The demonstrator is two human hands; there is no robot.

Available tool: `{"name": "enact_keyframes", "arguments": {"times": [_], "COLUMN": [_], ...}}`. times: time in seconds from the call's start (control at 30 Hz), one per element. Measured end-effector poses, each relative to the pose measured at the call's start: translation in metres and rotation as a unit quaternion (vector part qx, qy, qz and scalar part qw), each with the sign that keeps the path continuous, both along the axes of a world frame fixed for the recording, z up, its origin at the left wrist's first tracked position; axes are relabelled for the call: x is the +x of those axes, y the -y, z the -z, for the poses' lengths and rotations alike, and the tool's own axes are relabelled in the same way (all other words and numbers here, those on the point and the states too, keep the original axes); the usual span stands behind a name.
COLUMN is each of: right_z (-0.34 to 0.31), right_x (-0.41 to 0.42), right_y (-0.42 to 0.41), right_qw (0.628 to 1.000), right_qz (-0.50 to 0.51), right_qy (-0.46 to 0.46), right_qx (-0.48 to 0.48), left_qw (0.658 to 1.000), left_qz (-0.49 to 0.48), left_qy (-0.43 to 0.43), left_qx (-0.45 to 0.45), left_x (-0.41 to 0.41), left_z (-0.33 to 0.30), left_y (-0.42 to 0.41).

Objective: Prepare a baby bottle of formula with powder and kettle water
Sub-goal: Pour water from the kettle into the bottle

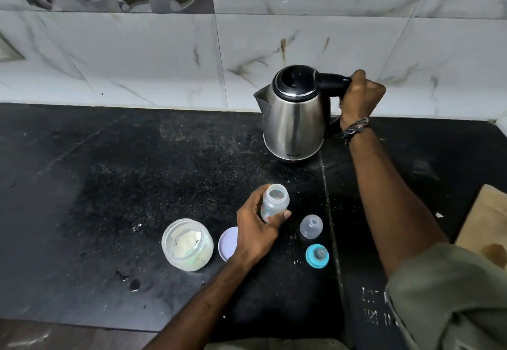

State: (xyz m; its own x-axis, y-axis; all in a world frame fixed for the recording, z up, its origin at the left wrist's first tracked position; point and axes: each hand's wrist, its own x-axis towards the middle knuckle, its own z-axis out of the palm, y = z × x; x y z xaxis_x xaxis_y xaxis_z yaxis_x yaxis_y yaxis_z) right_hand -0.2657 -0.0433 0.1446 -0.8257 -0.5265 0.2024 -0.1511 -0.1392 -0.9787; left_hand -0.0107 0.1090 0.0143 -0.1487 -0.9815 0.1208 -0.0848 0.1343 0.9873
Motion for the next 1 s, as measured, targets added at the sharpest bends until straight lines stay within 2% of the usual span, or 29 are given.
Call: {"name": "enact_keyframes", "arguments": {"times": [0.1,0.17,0.23,0.3,0.77,1.0], "right_z": [0.003,0.009,0.048,0.05,0.066,0.07], "right_x": [-0.004,0.003,-0.007,0.0,-0.015,-0.024], "right_y": [0.013,0.014,0.073,0.067,0.084,0.082], "right_qw": [1.0,0.999,0.997,0.996,0.995,0.993], "right_qz": [0.004,0.042,-0.02,-0.016,0.061,0.038], "right_qy": [0.008,0.016,0.063,0.076,0.05,0.051], "right_qx": [-0.003,0.013,0.039,0.049,0.064,0.103], "left_qw": [1.0,1.0,0.998,0.999,0.999,0.998], "left_qz": [0.001,0.002,-0.029,-0.024,-0.023,-0.034], "left_qy": [0.005,0.011,0.025,0.03,0.031,0.031], "left_qx": [0.006,0.003,0.04,0.03,0.03,0.033], "left_x": [-0.002,0.002,-0.011,-0.007,-0.018,-0.017], "left_z": [-0.001,-0.001,0.019,0.013,0.018,0.019], "left_y": [-0.004,-0.008,0.033,0.031,0.038,0.037]}}
